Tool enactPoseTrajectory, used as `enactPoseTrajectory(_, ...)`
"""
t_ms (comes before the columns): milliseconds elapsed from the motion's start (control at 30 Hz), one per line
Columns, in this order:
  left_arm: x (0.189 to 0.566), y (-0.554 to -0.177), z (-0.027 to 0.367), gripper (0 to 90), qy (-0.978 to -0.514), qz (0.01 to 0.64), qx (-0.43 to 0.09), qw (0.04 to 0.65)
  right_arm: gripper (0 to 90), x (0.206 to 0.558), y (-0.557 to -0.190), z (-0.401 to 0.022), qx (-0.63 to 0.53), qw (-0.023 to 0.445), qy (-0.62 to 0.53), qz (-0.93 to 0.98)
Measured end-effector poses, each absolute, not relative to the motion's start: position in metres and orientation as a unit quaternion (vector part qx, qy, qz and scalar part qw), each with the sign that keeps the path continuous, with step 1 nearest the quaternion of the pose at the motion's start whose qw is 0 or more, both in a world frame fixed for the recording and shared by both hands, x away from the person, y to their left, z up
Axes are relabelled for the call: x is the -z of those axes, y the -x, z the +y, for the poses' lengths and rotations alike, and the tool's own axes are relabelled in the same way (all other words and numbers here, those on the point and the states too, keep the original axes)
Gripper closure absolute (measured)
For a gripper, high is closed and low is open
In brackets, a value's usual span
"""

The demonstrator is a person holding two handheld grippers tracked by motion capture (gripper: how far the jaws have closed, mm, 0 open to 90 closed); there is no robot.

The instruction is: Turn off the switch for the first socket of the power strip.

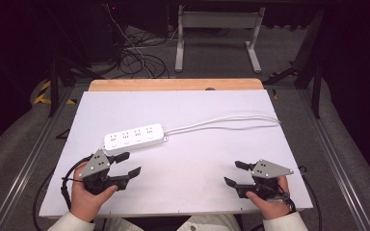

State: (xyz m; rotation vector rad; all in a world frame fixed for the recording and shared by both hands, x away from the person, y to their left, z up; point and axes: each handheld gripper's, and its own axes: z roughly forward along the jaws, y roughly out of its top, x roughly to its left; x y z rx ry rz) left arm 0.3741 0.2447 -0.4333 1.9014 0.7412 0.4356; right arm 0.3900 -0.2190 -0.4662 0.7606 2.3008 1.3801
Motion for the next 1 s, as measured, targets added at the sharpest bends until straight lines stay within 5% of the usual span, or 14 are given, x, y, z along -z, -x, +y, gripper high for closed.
enactPoseTrajectory(1000,0.406,-0.412,0.217,39.7,-0.799,0.308,-0.163,0.490,32.2,0.468,-0.391,-0.219,-0.486,0.170,-0.269,0.814)
